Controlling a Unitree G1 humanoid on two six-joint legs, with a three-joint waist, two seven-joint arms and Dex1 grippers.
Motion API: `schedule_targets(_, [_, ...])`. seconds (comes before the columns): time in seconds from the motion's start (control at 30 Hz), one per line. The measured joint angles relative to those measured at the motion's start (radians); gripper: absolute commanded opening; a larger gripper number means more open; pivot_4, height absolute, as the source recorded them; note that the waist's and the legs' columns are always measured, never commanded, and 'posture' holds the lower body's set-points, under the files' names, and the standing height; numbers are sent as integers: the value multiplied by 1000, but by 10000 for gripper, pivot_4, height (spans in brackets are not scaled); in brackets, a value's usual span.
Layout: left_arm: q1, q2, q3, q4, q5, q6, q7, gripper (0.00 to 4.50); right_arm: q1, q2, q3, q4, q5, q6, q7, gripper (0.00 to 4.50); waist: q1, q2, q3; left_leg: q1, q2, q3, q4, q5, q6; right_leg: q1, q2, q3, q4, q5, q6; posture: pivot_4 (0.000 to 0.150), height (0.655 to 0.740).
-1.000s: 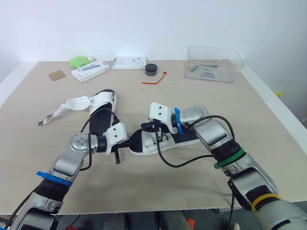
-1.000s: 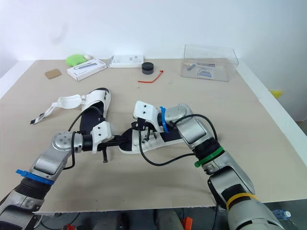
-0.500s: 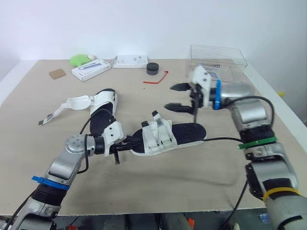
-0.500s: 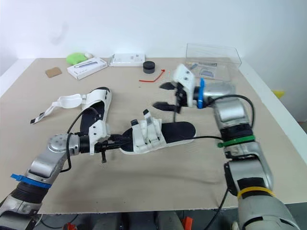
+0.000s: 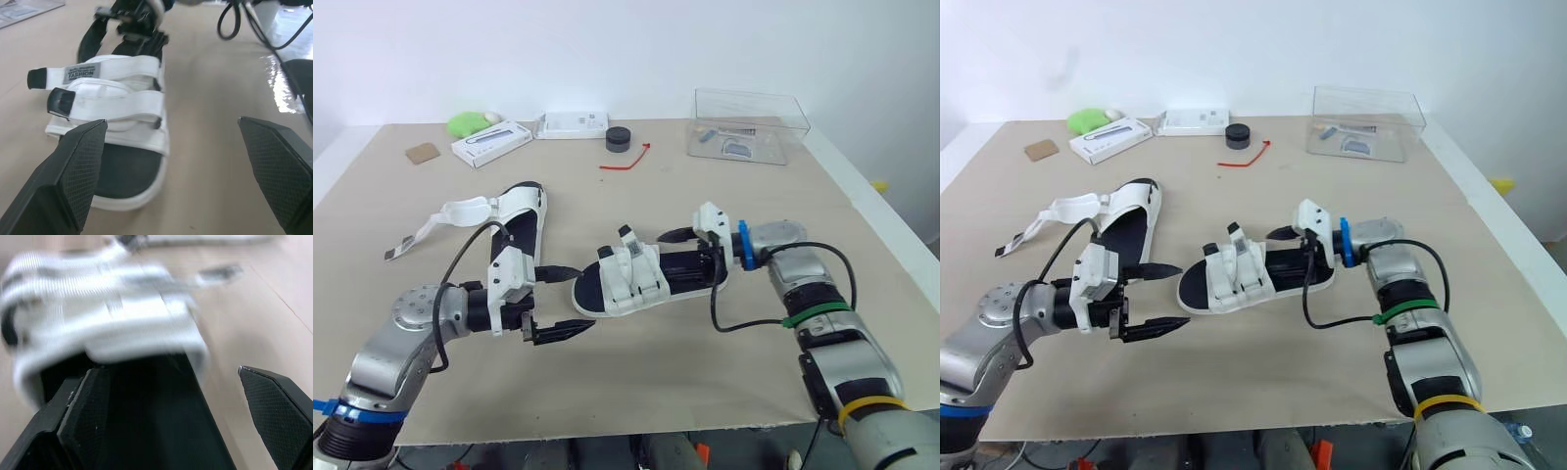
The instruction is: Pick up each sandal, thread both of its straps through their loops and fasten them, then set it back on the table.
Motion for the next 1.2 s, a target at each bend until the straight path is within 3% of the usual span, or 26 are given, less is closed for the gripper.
schedule_targets(0.03, [9, 1, 5, -7, -3, 0, 5, 44119, -2, 11, 2, 1, -4, -7, -5, 45000, 0, 0, 0, 0, 0, 0, 0, 0, 0, 0, 0, 0, 0, 0, 0, 1500, 7261])
schedule_targets(0.1, [23, 8, 9, -23, -1, -2, 9, 45000, -15, 41, 5, 14, -16, -19, -30, 39580, 0, 0, 0, 0, 0, 0, 0, 0, 0, 0, 0, 0, 0, 0, 0, 1500, 7261])
schedule_targets(0.4, [33, 11, 8, -33, 11, -21, 31, 45000, -8, 73, -17, 7, -3, 48, -58, 315, 1, 0, 0, 0, 0, -1, 0, -1, -2, 0, -1, -1, 0, 0, 0, 1500, 7261])
schedule_targets(0.8, [-21, 0, 0, 12, 37, -23, 37, 45000, 25, 78, -49, -95, 14, 219, -157, 315, 2, 0, 0, 0, 0, -1, 0, 0, -2, 0, -1, -1, 0, 0, 0, 1500, 7261])
schedule_targets(0.87, [-25, -3, 0, 20, 40, -26, 46, 45000, 26, 70, -102, -98, 28, 291, -241, 315, 2, 0, 0, -1, -1, -1, 0, 0, -3, 0, -1, -1, 0, 0, 0, 1500, 7261])
schedule_targets(1.07, [-65, -13, 1, 81, 57, -44, 79, 45000, 26, 38, -354, -159, 70, 486, -721, 315, 5, 0, 0, -3, -2, -2, 0, -1, -4, -1, -2, -1, 0, 0, 0, 1500, 7261])
schedule_targets(1.2, [-87, -35, -6, 100, 79, -61, 95, 45000, 122, 53, -432, -320, 69, 571, -943, 315, 1, 0, 0, -3, -2, -3, -2, -2, -4, -1, 0, 0, -1, -2, 1, 1500, 7261])
